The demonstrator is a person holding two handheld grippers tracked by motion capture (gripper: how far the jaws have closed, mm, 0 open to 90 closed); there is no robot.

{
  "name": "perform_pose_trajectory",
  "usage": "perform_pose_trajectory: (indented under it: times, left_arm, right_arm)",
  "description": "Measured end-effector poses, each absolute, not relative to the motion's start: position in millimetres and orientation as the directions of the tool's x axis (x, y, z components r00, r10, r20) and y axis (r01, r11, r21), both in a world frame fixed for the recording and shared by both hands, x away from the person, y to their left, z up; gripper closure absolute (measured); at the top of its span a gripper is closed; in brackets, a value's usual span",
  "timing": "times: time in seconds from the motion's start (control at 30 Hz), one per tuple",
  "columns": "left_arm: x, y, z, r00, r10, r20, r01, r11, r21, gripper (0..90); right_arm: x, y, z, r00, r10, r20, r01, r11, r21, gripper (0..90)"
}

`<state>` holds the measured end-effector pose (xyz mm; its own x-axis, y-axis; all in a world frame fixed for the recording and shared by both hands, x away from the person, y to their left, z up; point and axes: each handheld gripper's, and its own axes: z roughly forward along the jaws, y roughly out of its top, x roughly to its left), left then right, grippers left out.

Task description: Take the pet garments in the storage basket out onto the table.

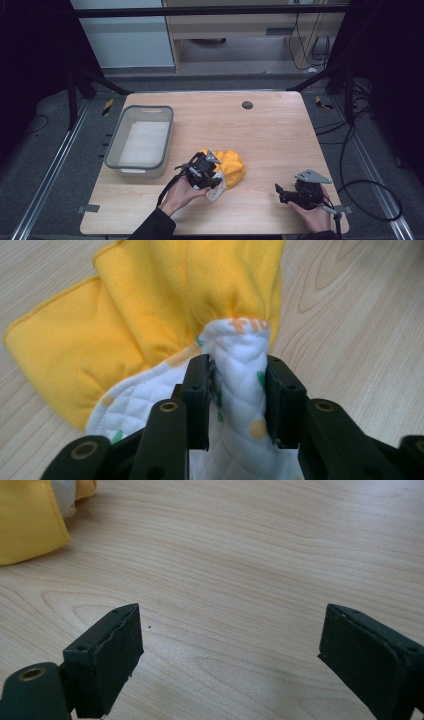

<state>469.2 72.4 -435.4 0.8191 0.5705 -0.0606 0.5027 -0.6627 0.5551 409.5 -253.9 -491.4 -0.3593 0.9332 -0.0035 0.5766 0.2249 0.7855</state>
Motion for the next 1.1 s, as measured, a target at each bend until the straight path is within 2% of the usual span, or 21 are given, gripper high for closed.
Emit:
perform_pose_trajectory:
  times: [0.4,0.8,1.1]
  left_arm:
    - [467,82,-430,0.808,0.585,-0.064,0.499,-0.622,0.603,41.9]
    - [454,107,-423,0.803,0.594,-0.053,0.467,-0.572,0.674,32.3]
    - [442,145,-430,0.749,0.661,-0.055,0.486,-0.491,0.723,29.2]
  right_arm:
    - [410,-254,-492,-0.36,0.933,-0.004,0.577,0.226,0.785,9.8]
    - [410,-255,-492,-0.355,0.935,-0.006,0.575,0.223,0.787,9.6]
    - [409,-255,-492,-0.351,0.936,-0.002,0.579,0.219,0.786,9.2]
